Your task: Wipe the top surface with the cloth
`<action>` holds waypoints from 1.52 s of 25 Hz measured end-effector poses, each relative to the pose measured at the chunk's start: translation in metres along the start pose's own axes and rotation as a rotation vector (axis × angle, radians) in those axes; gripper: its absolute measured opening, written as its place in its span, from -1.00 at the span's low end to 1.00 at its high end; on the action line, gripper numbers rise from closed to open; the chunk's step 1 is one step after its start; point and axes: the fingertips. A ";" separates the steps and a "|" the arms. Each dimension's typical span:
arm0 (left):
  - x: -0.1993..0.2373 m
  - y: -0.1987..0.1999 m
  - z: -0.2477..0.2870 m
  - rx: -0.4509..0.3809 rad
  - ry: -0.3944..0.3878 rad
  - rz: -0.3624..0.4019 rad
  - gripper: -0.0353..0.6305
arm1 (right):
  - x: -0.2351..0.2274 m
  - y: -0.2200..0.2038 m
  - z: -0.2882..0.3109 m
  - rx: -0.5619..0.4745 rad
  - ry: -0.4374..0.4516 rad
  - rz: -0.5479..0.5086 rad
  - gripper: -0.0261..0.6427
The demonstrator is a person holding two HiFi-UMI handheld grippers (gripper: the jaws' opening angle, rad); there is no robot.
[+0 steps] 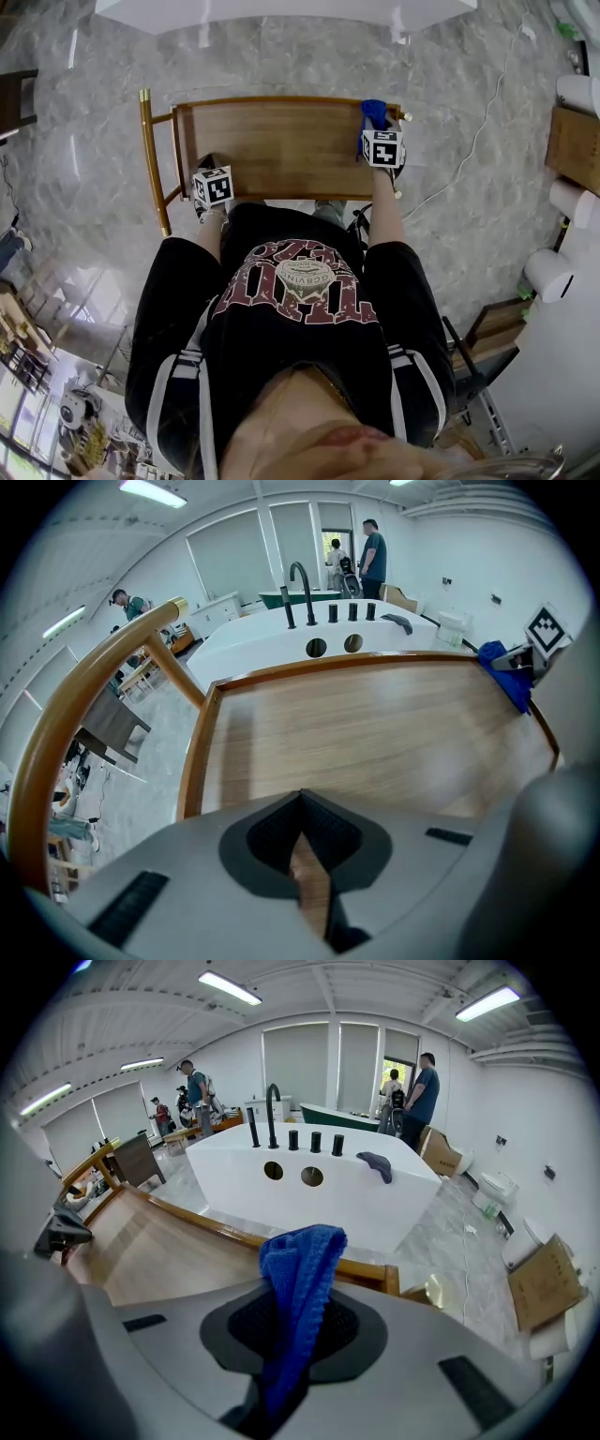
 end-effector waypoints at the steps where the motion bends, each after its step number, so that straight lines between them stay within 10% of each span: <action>1: 0.001 -0.001 0.000 0.001 0.001 -0.002 -0.75 | -0.002 -0.001 0.000 0.003 -0.004 0.002 -0.75; 38: 0.014 -0.015 0.005 -0.025 0.028 -0.068 -0.75 | -0.019 -0.061 -0.044 0.083 -0.065 -0.003 -0.76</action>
Point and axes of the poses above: the fingertips, and each gripper's own axes: z forward along the fingers, x to its left, y out of its top, and after that the axes turned 5 degrees about z, right-handed
